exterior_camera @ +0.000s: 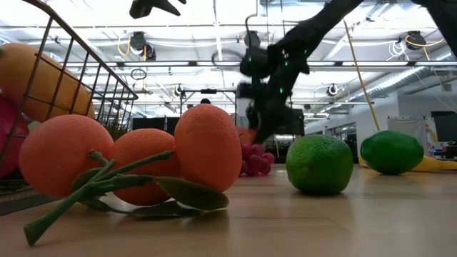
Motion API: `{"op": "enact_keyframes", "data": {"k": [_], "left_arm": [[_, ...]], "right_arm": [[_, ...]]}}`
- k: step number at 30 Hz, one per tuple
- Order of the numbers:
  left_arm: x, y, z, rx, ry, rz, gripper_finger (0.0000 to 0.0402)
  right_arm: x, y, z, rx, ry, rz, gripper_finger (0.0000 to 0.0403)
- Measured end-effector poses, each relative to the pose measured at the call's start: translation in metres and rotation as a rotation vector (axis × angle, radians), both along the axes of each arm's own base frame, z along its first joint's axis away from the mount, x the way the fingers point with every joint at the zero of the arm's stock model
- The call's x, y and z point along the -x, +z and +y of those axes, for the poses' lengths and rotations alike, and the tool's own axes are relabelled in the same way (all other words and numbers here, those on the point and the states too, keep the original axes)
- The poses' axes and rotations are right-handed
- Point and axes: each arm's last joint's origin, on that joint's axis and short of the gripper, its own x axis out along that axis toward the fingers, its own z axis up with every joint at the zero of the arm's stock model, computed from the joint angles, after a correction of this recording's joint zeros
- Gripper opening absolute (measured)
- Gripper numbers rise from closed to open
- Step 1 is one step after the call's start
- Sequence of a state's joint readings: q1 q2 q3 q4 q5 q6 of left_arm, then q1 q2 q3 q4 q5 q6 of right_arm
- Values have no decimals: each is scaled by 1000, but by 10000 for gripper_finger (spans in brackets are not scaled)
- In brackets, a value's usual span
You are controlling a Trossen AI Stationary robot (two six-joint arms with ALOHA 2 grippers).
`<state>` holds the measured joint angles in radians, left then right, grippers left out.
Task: Build produce basket
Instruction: Put the orange mango into the wire basket
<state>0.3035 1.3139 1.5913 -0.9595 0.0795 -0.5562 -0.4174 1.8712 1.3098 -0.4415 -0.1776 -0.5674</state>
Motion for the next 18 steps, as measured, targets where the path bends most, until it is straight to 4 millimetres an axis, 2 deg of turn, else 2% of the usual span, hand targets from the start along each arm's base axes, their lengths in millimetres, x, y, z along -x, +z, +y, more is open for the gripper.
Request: {"op": "enact_keyframes", "data": {"k": [4,10,13,18], "left_arm": [[5,4,-4,2,-70,-22,133],[21,21,-18,-124,-293,-129,146],[30,27,-24,-188,-347,-155,184],[33,36,-30,-275,-428,-233,284]], "right_arm": [[5,43,24,-61,-103,-105,265],[28,125,76,-277,-292,-369,262],[40,158,99,-395,-367,-505,262],[51,199,131,-516,-434,-778,262]]}}
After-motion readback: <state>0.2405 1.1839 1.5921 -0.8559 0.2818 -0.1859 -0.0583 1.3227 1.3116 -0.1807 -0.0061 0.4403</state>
